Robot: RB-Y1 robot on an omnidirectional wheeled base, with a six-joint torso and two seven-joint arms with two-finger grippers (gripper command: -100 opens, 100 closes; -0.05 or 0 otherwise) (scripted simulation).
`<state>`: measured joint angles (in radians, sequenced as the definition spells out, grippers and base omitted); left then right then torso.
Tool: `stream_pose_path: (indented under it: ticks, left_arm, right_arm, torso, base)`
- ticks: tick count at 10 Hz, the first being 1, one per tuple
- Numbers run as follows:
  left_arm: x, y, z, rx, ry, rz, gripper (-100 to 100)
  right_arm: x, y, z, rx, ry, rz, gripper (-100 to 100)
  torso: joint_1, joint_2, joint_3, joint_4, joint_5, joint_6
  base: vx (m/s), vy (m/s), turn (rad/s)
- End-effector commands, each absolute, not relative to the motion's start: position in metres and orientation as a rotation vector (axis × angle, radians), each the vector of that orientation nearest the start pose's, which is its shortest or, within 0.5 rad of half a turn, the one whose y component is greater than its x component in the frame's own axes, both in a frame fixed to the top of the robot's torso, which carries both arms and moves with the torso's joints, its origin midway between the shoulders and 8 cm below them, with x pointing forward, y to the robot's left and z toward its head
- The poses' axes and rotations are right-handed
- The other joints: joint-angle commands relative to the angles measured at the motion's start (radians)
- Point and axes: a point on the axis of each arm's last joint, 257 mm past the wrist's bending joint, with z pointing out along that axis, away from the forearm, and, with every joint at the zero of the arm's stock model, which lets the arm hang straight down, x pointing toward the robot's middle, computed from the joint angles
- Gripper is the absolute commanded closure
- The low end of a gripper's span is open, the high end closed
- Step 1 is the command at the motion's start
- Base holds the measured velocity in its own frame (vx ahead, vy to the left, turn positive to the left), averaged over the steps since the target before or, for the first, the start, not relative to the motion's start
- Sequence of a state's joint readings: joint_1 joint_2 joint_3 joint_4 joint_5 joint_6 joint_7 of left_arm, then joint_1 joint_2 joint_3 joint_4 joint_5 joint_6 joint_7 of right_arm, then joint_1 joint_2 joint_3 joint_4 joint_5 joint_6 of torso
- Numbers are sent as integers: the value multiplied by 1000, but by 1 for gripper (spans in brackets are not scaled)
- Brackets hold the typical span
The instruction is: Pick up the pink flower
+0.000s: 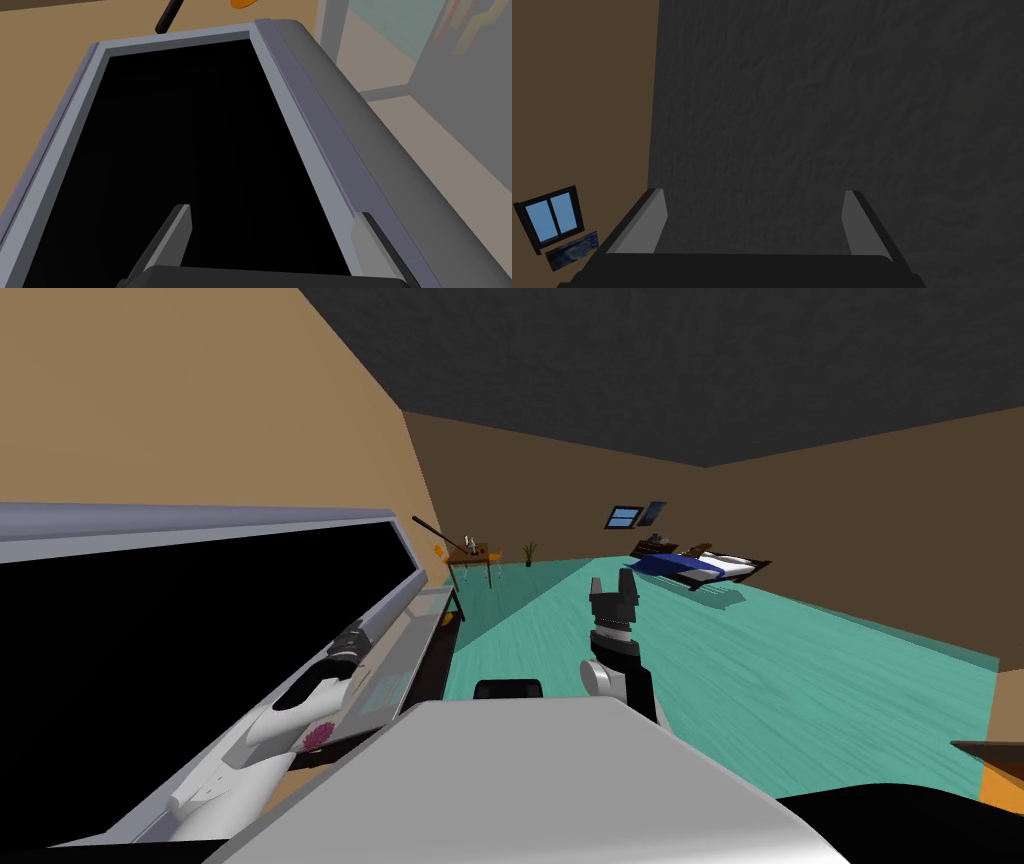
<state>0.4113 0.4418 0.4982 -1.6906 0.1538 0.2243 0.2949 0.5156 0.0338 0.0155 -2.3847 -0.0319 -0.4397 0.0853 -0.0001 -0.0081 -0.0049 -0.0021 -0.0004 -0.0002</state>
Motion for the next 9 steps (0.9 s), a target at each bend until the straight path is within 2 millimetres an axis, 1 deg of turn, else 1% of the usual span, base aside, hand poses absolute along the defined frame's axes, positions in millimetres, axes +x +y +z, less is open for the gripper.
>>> stream_pose_path:
  ticks: [1, 2, 3, 4, 5, 6, 7, 8, 9]
  left_arm:
    - [320, 652, -260, -1638, 941, -530, -100]
    - [305, 671, -270, -1704, 894, -497, -100]
    - [298, 675, -281, -1736, 896, -473, -100]
    - [281, 693, -292, -1800, 844, -442, -100]
    - [274, 694, -301, -1832, 846, -418, -100]
    - [255, 710, -313, -1898, 789, -385, -100]
    - [250, 711, -320, -1922, 790, -367, -100]
    - [250, 711, -320, -1924, 790, -365, -100]
    - [227, 724, -336, -2001, 730, -324, -100]
  right_arm:
    - [330, -281, 55, 647, 565, 1259, 0]
    - [330, -281, 55, 647, 565, 1259, 0]
    - [330, -281, 55, 647, 565, 1259, 0]
    - [330, -281, 55, 647, 564, 1259, 0]
    - [330, -281, 55, 647, 565, 1259, 0]
    - [330, -281, 55, 647, 565, 1259, 0]
    - [330, -281, 55, 647, 565, 1259, 0]
    - [330, -281, 55, 647, 565, 1259, 0]
    - [330, -281, 55, 647, 564, 1259, 0]
  torso:
    - [0, 0, 0, 0, 0, 0]
    - [0, -1, -1, 0, 0, 1]
    - [-1, -2, -1, 0, 0, 0]
    - [0, -1, -1, 0, 0, 0]
    - [-1, -2, -1, -1, 0, 0]
    - [1, -1, -1, -1, 0, 0]
    - [2, -2, -1, -1, 0, 0]
    - [2, -1, -1, 0, 0, 1]
    - [2, 3, 1, 0, 0, 1]
  base:
    - [113, -53, 57]
    - [129, -71, 71]
    - [117, -54, 47]
    - [134, -62, 79]
    - [122, -42, 38]
    - [136, -31, 72]
    - [109, -33, 41]
    - [36, -14, -6]
    - [70, -1, 63]
